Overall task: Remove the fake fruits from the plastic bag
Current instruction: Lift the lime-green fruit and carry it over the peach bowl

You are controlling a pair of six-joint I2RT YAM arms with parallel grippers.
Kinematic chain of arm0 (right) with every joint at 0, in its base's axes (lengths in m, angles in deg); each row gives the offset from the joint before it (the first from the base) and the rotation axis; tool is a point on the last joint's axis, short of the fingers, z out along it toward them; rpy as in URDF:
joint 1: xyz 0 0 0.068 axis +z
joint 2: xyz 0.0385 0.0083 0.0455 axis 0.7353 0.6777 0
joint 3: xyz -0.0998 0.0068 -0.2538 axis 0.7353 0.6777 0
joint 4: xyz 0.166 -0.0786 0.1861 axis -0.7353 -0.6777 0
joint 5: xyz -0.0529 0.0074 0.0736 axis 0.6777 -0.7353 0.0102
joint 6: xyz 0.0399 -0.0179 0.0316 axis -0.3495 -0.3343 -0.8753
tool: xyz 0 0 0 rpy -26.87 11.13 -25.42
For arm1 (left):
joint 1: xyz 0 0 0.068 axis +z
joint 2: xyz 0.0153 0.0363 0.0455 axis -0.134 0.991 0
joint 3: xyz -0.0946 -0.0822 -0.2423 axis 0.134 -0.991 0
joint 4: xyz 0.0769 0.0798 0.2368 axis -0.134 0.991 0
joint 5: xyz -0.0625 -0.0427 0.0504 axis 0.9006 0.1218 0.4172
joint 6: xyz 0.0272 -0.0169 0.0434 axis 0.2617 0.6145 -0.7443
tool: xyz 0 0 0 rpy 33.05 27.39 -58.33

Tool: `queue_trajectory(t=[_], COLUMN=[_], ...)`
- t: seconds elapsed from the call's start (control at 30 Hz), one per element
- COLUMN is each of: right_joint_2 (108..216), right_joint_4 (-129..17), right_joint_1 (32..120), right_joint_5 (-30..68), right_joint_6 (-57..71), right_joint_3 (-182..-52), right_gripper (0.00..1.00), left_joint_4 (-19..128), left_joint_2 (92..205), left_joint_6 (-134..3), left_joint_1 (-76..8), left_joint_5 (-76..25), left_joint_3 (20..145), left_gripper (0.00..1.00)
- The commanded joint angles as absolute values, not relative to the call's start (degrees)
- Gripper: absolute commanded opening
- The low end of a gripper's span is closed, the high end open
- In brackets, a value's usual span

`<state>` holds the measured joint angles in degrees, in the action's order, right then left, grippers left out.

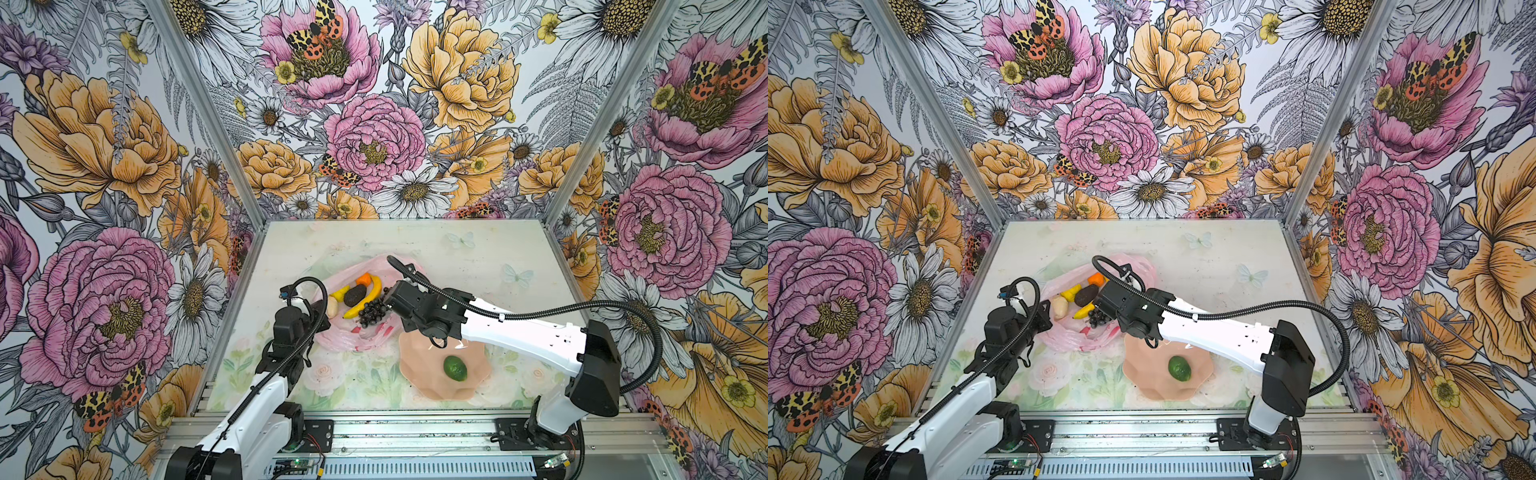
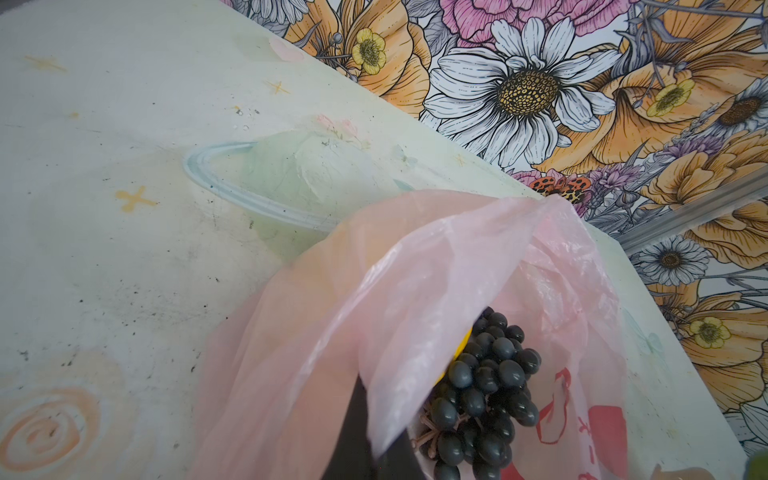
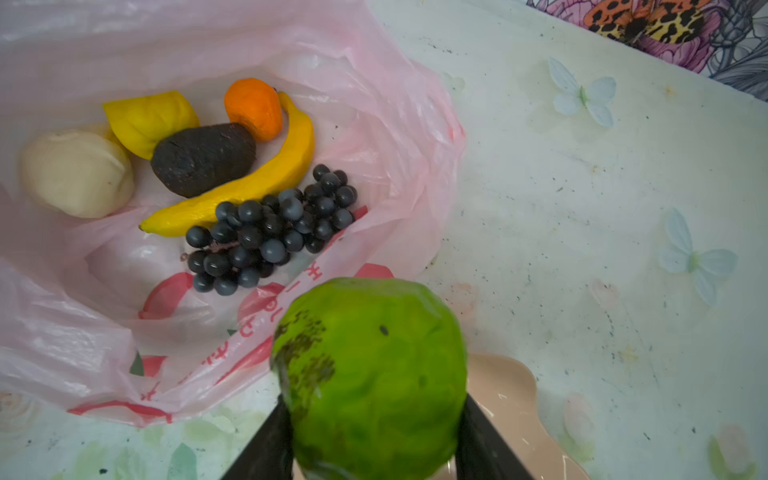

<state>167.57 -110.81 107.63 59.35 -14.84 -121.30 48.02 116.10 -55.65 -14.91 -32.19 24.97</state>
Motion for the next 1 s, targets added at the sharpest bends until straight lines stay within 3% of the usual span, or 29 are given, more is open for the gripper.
queue_trajectory(t=[0.0,0.27,0.97], right_joint_2=[165.03,163.37,174.61], right_joint_4=[-116.41,-119.47,-122.81], right_joint_1=[107.19,107.88,111.28], right_joint_5=[62.22,61.10,61.51], right_joint_6=[-16.66,-21.24,-26.46], right_joint_3=[-119.23,-113.42,-113.37], right_gripper=[0.46,0.46,0.46], left_joint_4=[47.03,46.79,46.79], left_joint_2=[115.67,115.84,115.16], left_joint_6=[-56.73,-56.71,-56.79], left_joint_1=[-14.38,-14.32,-14.38], left_joint_5=[-32.98,-32.87,-32.60], left_joint_3=[24.20,24.28,24.15], left_gripper=[0.00,0.00,0.00])
